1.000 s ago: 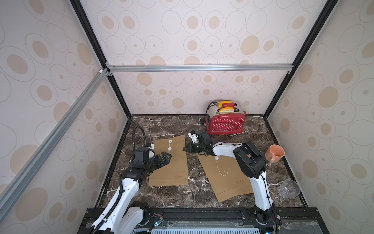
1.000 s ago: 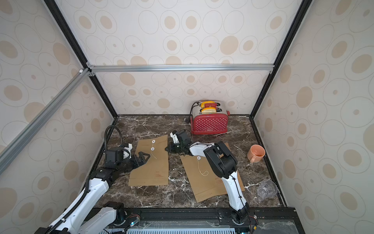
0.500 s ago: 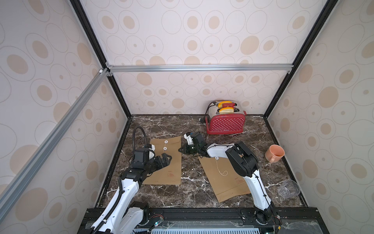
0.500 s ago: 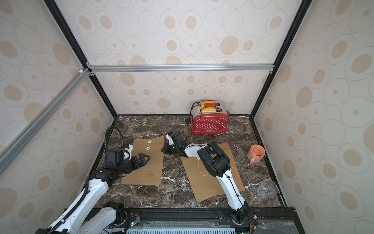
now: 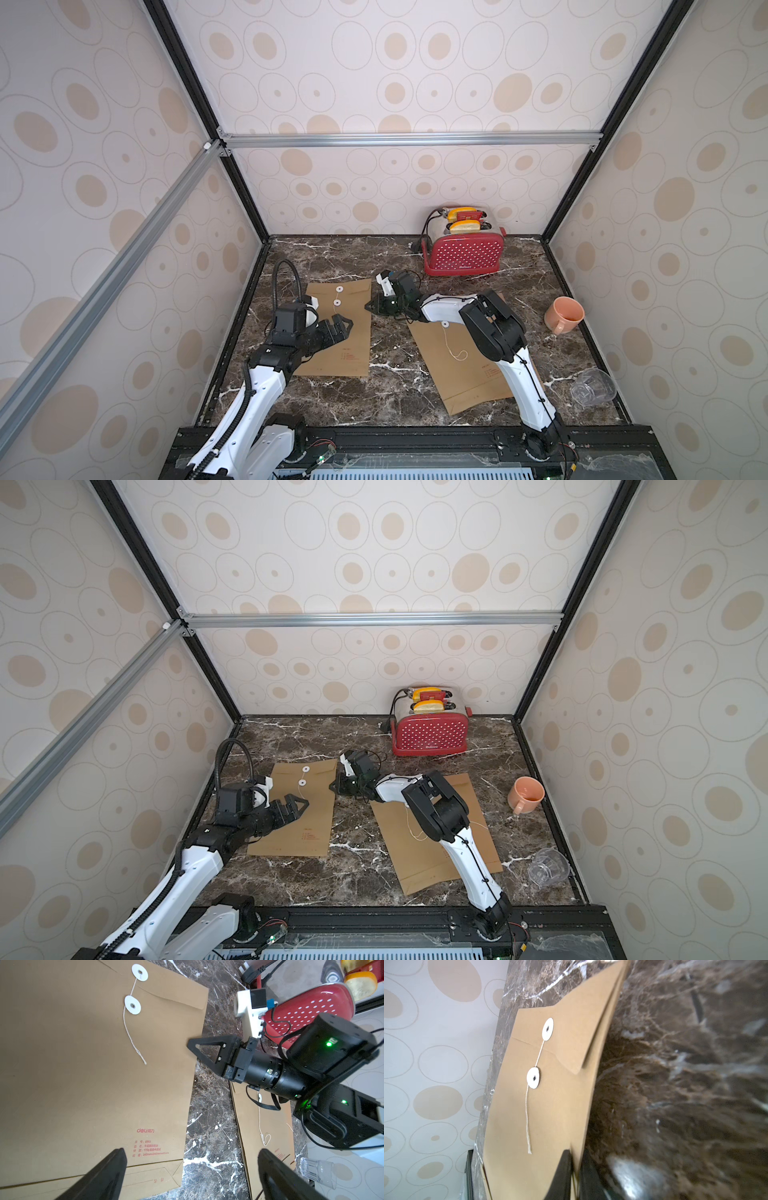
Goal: Close the mouth of the file bag
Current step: Place the file bag at the center of the board.
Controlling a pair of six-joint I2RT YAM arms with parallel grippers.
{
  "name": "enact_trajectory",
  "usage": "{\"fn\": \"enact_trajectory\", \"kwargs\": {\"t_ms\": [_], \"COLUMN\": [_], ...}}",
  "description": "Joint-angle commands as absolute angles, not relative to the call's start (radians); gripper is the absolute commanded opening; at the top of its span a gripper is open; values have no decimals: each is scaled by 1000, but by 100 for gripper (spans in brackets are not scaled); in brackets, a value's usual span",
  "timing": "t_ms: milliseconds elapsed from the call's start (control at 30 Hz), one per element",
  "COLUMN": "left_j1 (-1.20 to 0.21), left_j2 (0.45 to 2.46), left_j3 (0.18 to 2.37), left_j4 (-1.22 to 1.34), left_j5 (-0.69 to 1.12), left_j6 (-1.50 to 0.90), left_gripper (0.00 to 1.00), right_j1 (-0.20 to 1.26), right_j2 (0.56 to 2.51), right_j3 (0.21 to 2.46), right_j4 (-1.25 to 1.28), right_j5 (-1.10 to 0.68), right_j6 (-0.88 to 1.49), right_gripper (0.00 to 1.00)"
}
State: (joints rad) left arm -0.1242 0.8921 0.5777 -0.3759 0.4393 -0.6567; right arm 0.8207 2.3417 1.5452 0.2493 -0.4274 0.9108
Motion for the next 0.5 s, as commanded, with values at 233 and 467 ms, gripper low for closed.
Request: {"fn": "enact_trajectory", "kwargs": {"t_ms": [233,467], "left_j1": [-117,-116], "left_j2": [889,904], "left_j3": [602,603], "left_j4": [-371,-337], "left_j5": [452,496], "left_j6": [-636,-625], "left_gripper": [99,99], "right_j1": [850,843], "right_j2": [2348,2213], "right_j3": [1589,1518], "right_j4": [130,-8], "right_j5": [-392,-304], "right_j6": [802,685], "right_gripper": [39,55]}}
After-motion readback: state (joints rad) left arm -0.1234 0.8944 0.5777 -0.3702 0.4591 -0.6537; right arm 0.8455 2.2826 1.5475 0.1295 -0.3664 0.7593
